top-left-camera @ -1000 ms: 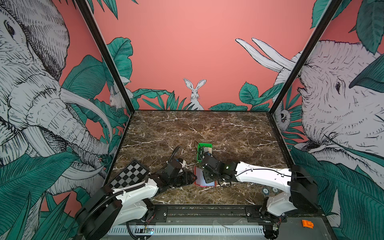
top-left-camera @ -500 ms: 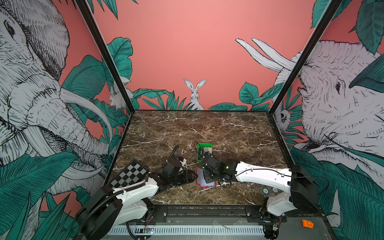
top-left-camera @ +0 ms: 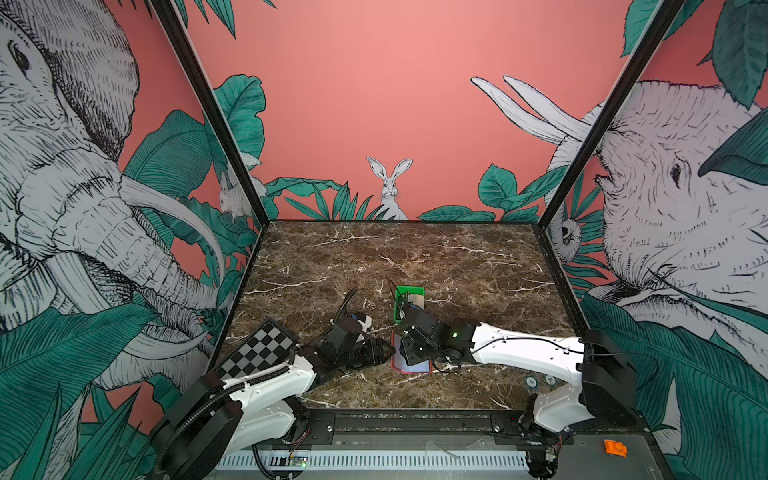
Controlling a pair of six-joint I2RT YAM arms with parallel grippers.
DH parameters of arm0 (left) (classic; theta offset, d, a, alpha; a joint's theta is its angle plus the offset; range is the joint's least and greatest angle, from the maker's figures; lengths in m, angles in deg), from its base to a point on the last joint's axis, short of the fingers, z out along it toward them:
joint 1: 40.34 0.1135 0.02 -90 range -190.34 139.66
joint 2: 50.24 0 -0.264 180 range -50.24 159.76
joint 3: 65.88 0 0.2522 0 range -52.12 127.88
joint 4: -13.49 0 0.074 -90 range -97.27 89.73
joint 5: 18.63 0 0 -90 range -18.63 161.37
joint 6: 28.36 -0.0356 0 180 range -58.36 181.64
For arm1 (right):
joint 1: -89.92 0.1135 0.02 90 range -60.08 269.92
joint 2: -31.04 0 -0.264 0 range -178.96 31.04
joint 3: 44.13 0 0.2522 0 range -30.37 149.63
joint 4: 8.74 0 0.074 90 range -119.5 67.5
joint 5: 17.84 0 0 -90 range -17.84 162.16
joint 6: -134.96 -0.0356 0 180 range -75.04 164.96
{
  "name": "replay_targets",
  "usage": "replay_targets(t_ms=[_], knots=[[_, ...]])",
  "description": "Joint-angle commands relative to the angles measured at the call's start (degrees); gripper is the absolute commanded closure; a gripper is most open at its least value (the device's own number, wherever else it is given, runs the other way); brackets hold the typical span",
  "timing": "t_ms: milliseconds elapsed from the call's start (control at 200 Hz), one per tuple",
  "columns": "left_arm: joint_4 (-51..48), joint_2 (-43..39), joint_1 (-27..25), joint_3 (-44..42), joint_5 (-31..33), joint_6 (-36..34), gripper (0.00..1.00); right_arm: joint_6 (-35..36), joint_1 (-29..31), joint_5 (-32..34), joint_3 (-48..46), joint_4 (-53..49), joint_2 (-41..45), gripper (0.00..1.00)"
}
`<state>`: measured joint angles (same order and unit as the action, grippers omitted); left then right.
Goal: Put the credit cards into the card holder
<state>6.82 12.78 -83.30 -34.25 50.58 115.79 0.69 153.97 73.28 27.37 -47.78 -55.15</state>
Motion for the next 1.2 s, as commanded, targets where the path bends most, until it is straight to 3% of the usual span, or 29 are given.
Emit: replay_targets(t_ms=[0, 180, 745, 1190], knots=[[-0.7, -0.7, 0.3, 0.5, -0.2, -0.7, 0.28, 0.6, 0.1, -2.1, -0.2, 2.9, 0.1, 0.6], [-0.5, -0.6, 0.3, 0.1, -0.2, -0.5, 0.29, 0.9, 0.1, -2.7, 0.4, 3.0, -0.8, 0.57], [-1.0, -1.3, 0.5, 0.3, -0.1, -0.6, 0.46, 1.0, 0.2, -5.1, 1.2, 2.6, -4.5, 0.5], [4.6, -0.6, 0.6, -0.8, -2.1, 2.1, 0.67, 0.3, 0.2, -6.0, 1.2, 4.0, -7.1, 0.46]])
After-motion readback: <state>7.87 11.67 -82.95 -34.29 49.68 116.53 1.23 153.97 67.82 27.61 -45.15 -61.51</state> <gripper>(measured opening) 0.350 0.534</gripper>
